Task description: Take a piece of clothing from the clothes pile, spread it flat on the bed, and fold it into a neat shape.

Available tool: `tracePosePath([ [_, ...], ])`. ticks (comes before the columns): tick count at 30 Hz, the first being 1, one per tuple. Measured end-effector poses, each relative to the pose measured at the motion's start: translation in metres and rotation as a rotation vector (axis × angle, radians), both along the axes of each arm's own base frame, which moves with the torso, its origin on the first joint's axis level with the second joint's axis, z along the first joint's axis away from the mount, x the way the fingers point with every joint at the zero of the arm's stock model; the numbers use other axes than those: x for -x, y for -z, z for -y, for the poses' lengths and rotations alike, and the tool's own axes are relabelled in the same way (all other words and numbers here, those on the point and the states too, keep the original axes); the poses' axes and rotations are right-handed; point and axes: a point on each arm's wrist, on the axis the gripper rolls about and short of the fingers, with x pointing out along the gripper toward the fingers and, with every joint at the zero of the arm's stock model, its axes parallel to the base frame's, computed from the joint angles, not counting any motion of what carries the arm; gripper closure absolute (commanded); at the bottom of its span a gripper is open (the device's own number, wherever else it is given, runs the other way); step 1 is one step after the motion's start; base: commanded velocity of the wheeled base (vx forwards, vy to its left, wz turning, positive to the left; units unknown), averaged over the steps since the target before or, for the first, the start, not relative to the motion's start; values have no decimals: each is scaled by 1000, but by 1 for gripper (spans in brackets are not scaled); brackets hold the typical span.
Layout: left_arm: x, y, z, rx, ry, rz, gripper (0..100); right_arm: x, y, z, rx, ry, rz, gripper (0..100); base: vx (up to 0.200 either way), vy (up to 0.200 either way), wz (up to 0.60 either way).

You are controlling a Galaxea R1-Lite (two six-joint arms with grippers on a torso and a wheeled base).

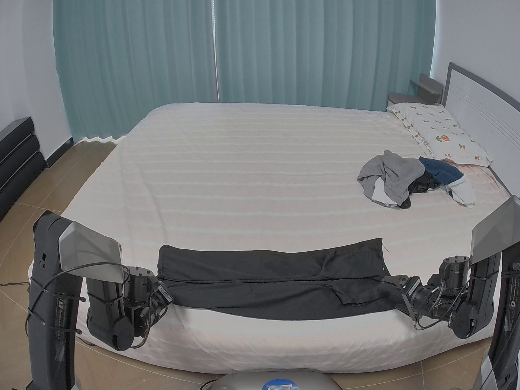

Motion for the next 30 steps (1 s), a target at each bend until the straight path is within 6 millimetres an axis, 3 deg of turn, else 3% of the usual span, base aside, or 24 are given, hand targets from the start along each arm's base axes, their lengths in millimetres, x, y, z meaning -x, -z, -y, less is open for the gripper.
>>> tracePosePath([
  [17, 31, -4, -8, -21, -11, -21, 100, 1, 1, 0, 1, -2, -7, 0, 0, 0, 0],
  [27, 37, -2, -9, -24, -10, -41, 100, 1, 1, 0, 0, -2, -7, 0, 0, 0, 0],
  [28, 37, -2, -9, -24, -9, -42, 0, 1, 1, 0, 0, -2, -7, 0, 0, 0, 0],
  [30, 37, -2, -9, -21, -7, -44, 0, 1, 1, 0, 0, -2, -7, 0, 0, 0, 0],
])
